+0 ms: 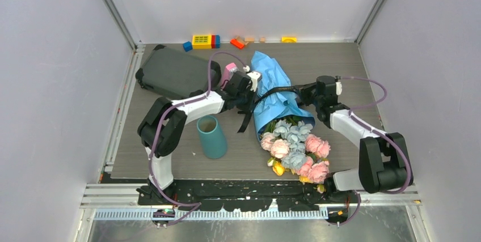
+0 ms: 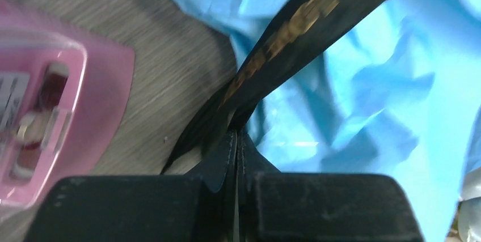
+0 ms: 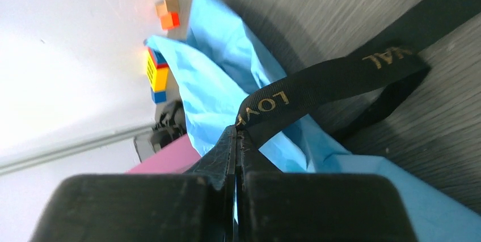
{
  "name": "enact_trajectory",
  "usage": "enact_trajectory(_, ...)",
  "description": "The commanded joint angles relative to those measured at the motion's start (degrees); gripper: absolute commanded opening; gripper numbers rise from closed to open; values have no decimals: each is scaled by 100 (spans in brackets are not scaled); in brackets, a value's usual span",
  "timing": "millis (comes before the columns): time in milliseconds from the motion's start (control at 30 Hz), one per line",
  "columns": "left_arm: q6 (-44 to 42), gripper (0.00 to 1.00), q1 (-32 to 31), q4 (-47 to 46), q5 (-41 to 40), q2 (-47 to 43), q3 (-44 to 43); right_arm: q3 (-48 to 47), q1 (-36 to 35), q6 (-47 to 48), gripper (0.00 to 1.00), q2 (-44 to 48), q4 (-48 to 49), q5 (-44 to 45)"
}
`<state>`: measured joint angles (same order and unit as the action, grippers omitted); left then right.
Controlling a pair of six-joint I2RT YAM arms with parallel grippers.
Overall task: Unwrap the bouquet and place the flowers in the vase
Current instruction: Untie the ribbon from the wrapping paper.
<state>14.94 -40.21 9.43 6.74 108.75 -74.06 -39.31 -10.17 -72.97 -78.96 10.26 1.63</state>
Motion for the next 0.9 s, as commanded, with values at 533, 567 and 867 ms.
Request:
enact_trajectory(533, 752, 0, 574, -100, -625, -1313, 1214, 1000, 1629, 178, 0, 975, -447, 483)
enact_trajectory(567, 808, 0, 608, -101, -627, -1347, 1254, 1087, 1657, 178, 0, 982, -434, 485)
enact_trajectory(867, 817, 3, 640, 62, -551, -1687, 1370, 1283, 2100, 335, 16, 1209, -499, 374)
